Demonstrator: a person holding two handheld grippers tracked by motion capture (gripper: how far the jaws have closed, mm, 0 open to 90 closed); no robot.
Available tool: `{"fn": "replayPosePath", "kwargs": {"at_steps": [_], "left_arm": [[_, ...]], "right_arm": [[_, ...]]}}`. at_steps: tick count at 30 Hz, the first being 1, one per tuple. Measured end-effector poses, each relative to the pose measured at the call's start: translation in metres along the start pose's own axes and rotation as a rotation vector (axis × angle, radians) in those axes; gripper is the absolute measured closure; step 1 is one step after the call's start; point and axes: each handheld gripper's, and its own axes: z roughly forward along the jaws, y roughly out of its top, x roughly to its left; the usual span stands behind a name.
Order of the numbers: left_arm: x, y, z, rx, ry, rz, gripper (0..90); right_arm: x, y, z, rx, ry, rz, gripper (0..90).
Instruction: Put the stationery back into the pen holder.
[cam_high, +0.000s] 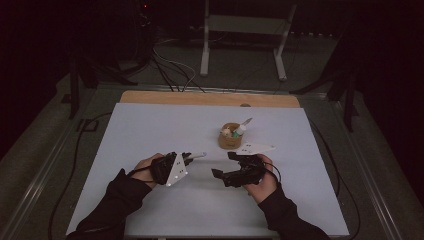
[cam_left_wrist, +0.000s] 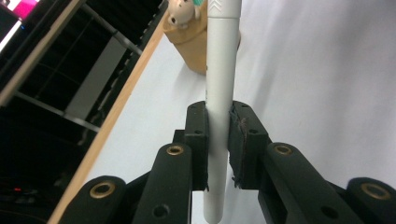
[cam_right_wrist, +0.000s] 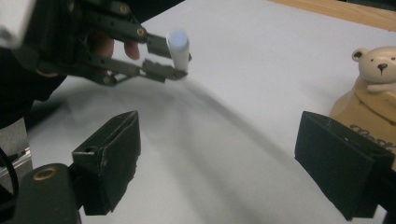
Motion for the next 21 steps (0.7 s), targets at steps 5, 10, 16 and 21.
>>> {"fn": "replayPosePath", "kwargs": {"at_steps": [5,10,16,21], "left_arm": [[0.005,0.003,-0.004,-0.025,-0.048,-0.084,79.4],[0.012,0.005,-0.006,-0.053,-0.117,-0.192,79.4],[0.018,0.005,-0.007,-0.079,-0.174,-0.288,79.4],[0.023,0.007,-0.009,-0.097,-0.214,-0.356,79.4]], "right_arm": [[-0.004,-0.006,-0.001,0.004,0.009,-0.003,8.0],[-0.008,-0.014,-0.005,0.005,0.018,-0.017,3.2],[-0.016,-0.024,-0.01,-0.011,0.012,-0.018,2.6],[-0.019,-0.032,-0.012,-0.011,0.019,-0.021,2.6]]}}
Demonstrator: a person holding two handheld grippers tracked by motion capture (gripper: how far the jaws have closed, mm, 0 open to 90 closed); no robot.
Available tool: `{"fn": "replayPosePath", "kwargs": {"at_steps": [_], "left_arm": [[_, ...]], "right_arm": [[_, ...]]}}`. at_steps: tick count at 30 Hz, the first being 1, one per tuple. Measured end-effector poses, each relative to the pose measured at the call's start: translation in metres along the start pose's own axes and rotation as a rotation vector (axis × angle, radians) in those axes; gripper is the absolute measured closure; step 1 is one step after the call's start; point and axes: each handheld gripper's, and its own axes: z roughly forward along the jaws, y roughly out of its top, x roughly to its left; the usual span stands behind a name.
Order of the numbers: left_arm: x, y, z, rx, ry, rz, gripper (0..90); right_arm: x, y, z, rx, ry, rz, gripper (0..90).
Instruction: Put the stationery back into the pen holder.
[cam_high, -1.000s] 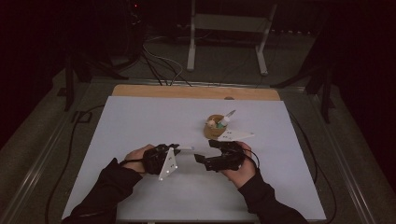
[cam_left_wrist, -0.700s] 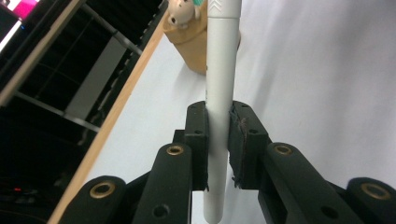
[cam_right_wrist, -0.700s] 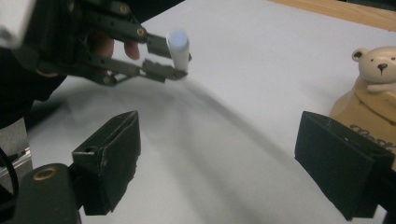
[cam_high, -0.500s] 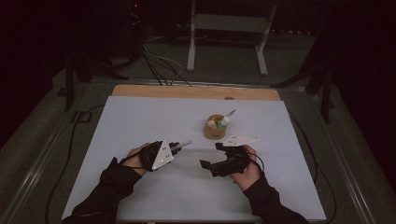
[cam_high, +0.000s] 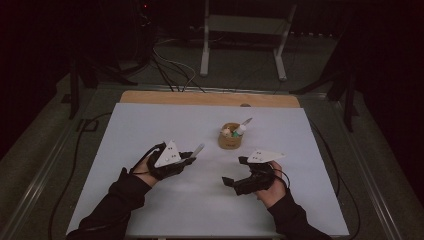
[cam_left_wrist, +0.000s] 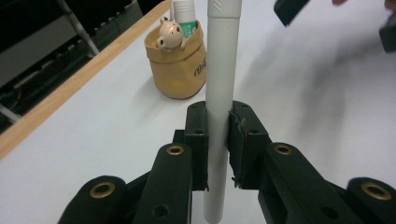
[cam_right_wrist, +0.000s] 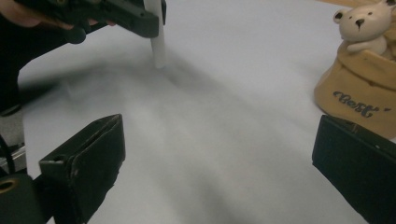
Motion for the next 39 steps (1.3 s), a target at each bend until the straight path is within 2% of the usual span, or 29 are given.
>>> {"fn": "replayPosePath", "kwargs": {"at_steps": [8,12,16,20,27,35,39], "left_arm": [[0.007,0.005,-0.003,-0.033,-0.05,-0.098,79.4],[0.009,0.006,-0.005,-0.052,-0.071,-0.134,79.4],[0.012,0.008,-0.005,-0.072,-0.1,-0.179,79.4],[0.014,0.01,-0.004,-0.091,-0.134,-0.213,79.4],[0.017,0.014,0.0,-0.083,-0.127,-0.24,79.4],[0.022,0.024,0.002,-0.081,-0.106,-0.26,79.4],[0.025,0.029,0.001,-0.095,-0.106,-0.27,79.4]], "right_arm": [[-0.001,-0.006,-0.001,-0.017,-0.004,-0.01,2.6],[-0.001,-0.009,0.0,-0.008,0.009,-0.009,2.5],[-0.002,-0.012,-0.001,-0.021,0.026,-0.002,2.5],[-0.004,-0.012,-0.002,-0.04,0.055,0.025,2.4],[-0.003,-0.013,-0.001,-0.026,0.028,-0.006,1.1],[-0.001,-0.014,0.0,-0.026,0.029,-0.02,1.1],[-0.001,-0.015,0.001,-0.023,0.028,-0.024,1.1]]}}
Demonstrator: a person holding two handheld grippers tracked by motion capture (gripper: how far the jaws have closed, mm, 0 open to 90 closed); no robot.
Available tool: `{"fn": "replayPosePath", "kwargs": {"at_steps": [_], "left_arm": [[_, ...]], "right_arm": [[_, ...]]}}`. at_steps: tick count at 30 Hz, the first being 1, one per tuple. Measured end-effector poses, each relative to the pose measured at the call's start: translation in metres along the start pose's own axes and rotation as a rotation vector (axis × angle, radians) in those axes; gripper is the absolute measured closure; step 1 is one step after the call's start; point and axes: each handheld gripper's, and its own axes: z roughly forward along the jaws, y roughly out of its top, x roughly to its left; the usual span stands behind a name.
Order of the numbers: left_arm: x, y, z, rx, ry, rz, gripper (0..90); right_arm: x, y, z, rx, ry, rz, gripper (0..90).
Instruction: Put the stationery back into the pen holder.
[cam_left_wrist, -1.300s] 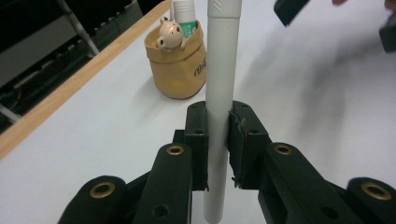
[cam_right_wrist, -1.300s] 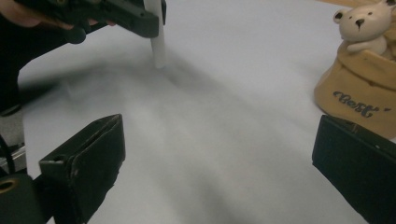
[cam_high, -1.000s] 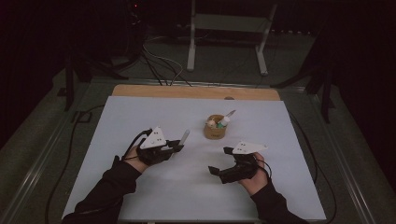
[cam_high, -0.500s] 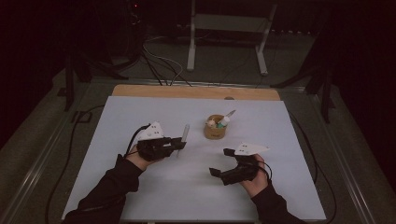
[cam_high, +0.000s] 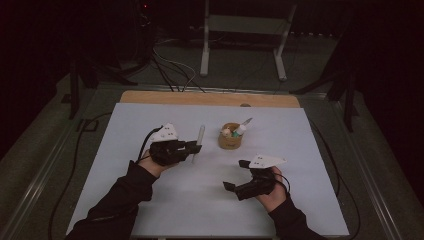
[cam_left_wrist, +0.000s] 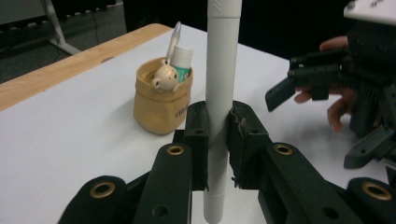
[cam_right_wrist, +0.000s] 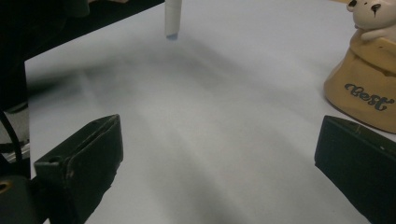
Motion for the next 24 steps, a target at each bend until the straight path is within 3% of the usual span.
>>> {"fn": "replayPosePath", "kwargs": {"at_steps": [11,18,24], "left_arm": [[0.005,0.014,0.002,-0.023,0.011,-0.03,79.4],[0.01,0.02,0.006,-0.026,0.023,-0.069,79.4],[0.012,0.028,0.009,-0.046,0.02,-0.073,79.4]], "right_arm": [[0.0,0.0,0.001,0.006,0.002,-0.004,1.1],[0.001,0.0,0.001,0.008,0.001,-0.005,1.1],[0.001,0.0,0.001,0.006,0.001,-0.003,1.1]]}}
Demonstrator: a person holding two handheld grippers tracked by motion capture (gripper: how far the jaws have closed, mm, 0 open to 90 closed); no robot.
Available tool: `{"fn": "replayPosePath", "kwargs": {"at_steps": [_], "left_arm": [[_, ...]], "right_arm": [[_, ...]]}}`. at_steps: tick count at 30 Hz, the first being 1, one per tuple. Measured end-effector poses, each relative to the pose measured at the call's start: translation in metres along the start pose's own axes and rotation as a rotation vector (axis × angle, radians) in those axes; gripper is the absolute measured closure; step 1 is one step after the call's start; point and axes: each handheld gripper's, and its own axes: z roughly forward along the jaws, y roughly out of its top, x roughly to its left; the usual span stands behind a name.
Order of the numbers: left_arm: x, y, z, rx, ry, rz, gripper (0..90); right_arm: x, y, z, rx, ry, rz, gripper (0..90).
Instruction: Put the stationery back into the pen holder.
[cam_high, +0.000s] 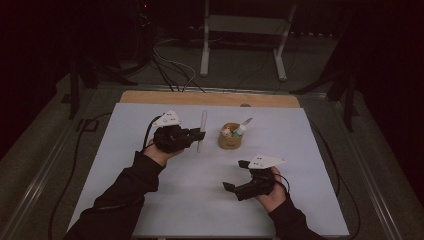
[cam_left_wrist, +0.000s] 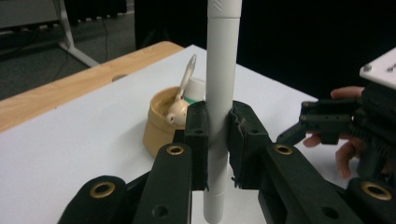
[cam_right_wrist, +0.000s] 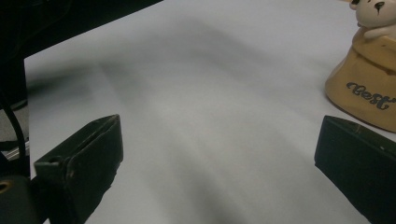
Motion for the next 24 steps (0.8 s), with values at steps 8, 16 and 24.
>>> {"fn": "replayPosePath", "kwargs": {"at_steps": [8,16,24], "left_arm": [[0.0,0.008,0.007,-0.015,-0.003,-0.003,79.4],[0.001,0.014,0.018,-0.029,0.011,-0.008,79.4],[0.003,0.019,0.029,-0.05,0.001,-0.015,79.3]], "right_arm": [[0.001,0.0,0.0,-0.004,-0.003,-0.002,1.1],[0.001,0.0,0.0,-0.002,-0.017,-0.006,1.2],[0.001,0.0,-0.001,-0.001,-0.013,-0.005,1.2]]}}
